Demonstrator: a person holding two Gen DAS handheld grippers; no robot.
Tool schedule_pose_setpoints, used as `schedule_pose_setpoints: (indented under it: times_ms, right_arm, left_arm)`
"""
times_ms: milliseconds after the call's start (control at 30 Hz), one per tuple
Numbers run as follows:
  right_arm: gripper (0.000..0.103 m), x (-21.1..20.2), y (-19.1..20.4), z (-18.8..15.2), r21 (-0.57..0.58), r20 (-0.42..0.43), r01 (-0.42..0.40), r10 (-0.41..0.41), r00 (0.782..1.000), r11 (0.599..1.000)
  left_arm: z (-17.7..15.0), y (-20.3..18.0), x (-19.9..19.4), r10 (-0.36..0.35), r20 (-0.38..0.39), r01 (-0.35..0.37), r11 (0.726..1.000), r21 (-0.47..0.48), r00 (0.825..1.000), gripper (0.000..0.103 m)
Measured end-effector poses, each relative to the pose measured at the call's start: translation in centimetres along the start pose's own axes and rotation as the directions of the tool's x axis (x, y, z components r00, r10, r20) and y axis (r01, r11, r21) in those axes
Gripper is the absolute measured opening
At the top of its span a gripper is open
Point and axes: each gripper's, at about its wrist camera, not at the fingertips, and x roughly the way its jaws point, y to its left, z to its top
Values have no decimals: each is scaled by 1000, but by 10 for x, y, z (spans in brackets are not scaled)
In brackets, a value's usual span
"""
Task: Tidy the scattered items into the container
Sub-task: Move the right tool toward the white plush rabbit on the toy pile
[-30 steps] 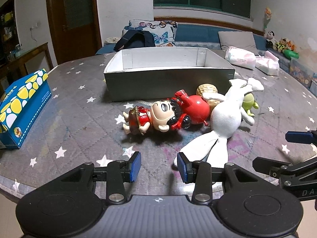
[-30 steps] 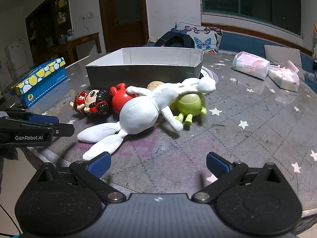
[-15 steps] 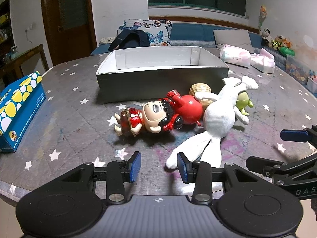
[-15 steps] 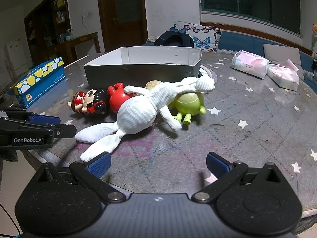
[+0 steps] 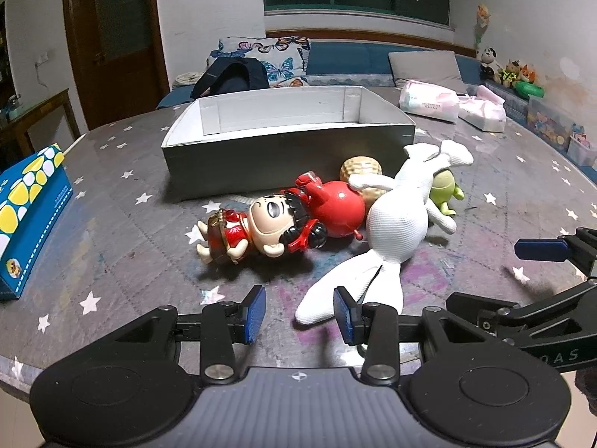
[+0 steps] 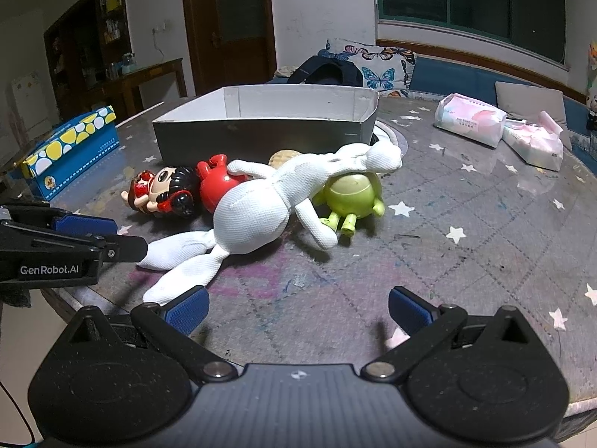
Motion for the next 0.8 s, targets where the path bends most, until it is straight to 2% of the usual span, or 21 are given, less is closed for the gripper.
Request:
schedule_pose_setpoints:
  times_ms: [467, 800]
  right_arm:
    - [103, 18, -3, -5, -2, -55, 37, -37, 998, 999]
    - [103, 20, 0, -5, -1, -42, 55, -55, 998, 999]
  left_arm:
    - [2, -1, 8, -16, -18, 16, 1000, 3, 1000, 42]
    - [2, -2, 13, -33, -25, 34, 999, 4, 999, 42]
